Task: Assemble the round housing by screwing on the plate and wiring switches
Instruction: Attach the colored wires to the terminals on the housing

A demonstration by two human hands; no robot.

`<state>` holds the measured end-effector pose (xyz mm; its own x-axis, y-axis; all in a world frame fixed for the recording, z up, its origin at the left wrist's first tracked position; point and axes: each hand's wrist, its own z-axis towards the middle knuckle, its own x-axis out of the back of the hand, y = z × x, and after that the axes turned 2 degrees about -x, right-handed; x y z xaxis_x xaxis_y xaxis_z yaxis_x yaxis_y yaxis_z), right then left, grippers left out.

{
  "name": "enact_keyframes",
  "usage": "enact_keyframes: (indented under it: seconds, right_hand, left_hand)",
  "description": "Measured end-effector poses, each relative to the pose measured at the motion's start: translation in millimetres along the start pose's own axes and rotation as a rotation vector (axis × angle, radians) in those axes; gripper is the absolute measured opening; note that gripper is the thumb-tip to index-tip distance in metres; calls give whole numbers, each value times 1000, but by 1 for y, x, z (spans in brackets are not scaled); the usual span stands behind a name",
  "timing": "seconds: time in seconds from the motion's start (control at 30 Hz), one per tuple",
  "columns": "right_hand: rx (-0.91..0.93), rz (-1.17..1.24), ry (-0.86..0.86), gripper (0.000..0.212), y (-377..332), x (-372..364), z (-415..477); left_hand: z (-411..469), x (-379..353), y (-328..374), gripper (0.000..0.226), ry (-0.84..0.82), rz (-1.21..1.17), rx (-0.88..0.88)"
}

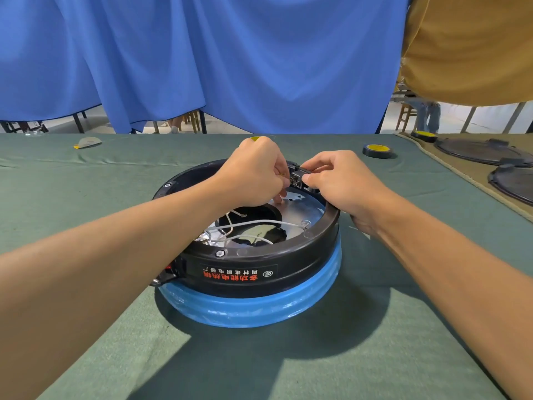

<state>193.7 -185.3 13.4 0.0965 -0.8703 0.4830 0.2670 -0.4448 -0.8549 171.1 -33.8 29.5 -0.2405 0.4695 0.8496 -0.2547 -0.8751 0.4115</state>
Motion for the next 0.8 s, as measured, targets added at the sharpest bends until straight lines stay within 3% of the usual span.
enact_keyframes:
  seconds: [0.13,0.27,0.37,0.5,0.63,0.8]
  right_hand:
    - [8,-44,12,8,5,2,2]
    - [-9,-18,32,43,9,15,7]
    - [-27,-12,202,32,20,38,14]
    - [-57,-411,236,20,45,61,15]
    - [-39,-559,135,21,57,58,13]
    - [36,-754,112,18,65,43,21]
  left_hand:
    - [-2,2,2,15,-34,3,-4]
    - [-6,6,2,18,-44,14,9]
    - [-9,6,3,21,36,136,7]
    - [-8,5,4,26,205,222,-147]
    - [-7,1,3,41,81,209,-237]
    - [-1,-3,-4,40,44,161,-194]
